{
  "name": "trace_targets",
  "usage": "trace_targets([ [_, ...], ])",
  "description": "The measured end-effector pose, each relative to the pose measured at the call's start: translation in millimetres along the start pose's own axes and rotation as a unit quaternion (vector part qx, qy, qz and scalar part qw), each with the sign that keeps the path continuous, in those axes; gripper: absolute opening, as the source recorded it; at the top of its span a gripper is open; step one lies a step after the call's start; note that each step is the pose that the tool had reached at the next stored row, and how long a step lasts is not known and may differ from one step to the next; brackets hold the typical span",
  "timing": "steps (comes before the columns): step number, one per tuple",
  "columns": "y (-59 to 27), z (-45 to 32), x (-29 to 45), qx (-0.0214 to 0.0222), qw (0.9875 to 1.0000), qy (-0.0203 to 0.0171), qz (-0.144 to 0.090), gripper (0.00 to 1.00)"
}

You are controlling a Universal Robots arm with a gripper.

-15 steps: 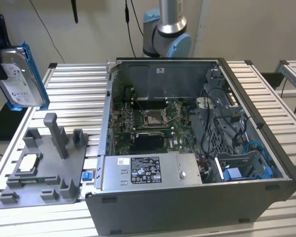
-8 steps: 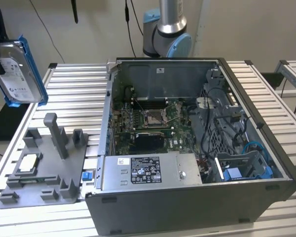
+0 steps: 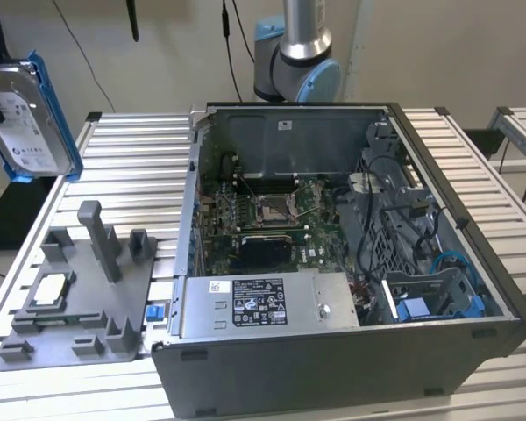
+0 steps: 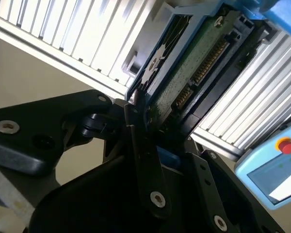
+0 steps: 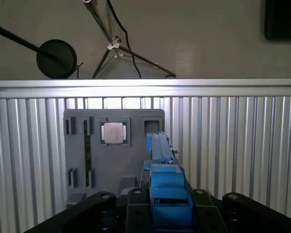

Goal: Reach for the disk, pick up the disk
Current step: 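Pick up the disk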

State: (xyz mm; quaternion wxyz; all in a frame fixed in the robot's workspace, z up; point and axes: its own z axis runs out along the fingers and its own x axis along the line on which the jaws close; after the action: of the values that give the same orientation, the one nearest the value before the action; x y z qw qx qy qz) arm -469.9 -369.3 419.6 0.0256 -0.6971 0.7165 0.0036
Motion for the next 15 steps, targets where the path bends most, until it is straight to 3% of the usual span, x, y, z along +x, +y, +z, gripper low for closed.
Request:
trace_targets([
  [8,-0.4,-14.2,-0.6,-0.0001,1.0000,0.0000,0.000,0.00],
  [15,-1.0,-32.7,-1.3,0.0000,1.0000,0.0000,0.000,0.00],
])
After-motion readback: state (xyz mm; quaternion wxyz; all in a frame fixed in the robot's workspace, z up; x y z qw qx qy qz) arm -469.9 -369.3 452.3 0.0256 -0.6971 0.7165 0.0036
